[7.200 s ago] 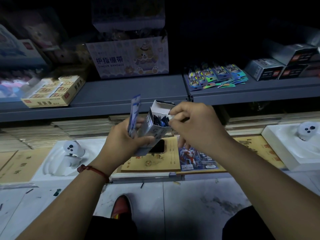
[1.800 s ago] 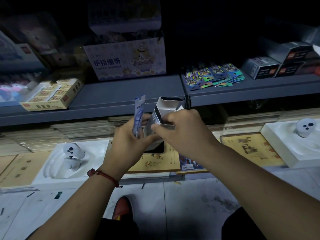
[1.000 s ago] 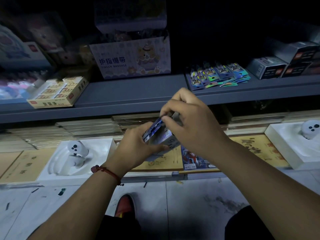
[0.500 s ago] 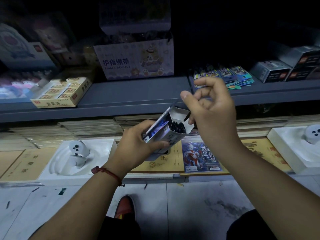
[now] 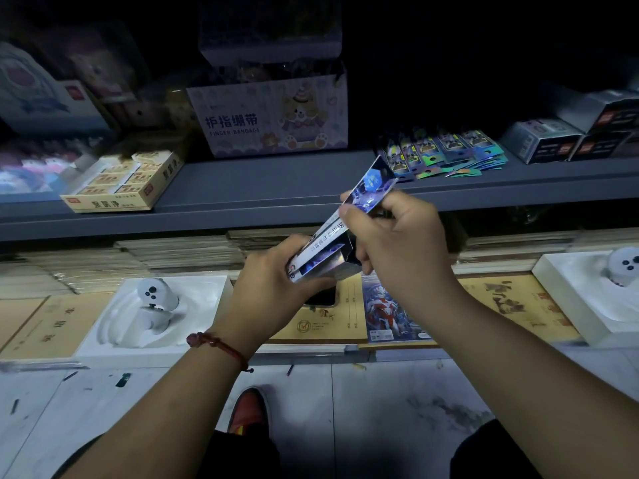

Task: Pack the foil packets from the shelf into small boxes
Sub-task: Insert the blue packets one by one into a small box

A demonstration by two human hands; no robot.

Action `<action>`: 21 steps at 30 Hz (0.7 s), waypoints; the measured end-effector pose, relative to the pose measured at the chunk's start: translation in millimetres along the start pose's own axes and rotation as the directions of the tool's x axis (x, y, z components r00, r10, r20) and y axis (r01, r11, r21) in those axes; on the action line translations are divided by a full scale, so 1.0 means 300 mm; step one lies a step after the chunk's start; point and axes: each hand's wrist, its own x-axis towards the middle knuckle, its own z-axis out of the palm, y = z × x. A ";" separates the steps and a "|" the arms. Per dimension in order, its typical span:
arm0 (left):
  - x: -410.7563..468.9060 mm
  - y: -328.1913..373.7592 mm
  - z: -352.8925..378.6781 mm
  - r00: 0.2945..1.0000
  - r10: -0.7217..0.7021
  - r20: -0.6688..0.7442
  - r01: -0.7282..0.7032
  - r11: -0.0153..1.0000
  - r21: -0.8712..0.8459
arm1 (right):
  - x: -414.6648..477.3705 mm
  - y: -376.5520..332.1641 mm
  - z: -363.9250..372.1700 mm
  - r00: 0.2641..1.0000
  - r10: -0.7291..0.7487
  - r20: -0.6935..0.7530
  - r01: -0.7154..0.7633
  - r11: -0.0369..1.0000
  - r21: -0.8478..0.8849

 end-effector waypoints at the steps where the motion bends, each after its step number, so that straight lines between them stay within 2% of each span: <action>1: 0.003 -0.008 -0.001 1.000 -0.001 0.004 0.001 1.000 -0.013 | 0.000 -0.002 -0.003 1.000 0.009 -0.009 -0.009 1.000 0.018; 5: 0.017 -0.036 -0.021 0.999 -0.050 -0.006 0.050 0.992 -0.112 | 0.006 -0.024 -0.031 0.995 0.002 -0.095 0.012 0.988 0.152; 12: 0.037 -0.075 -0.040 0.984 -0.177 -0.023 0.165 0.952 -0.259 | 0.031 -0.036 -0.099 0.935 -0.077 -0.346 0.149 0.971 0.188; 21: 0.026 -0.042 -0.046 0.989 -0.150 -0.003 0.142 0.946 -0.292 | 0.033 -0.016 -0.093 0.936 -0.183 -0.301 0.205 0.978 0.042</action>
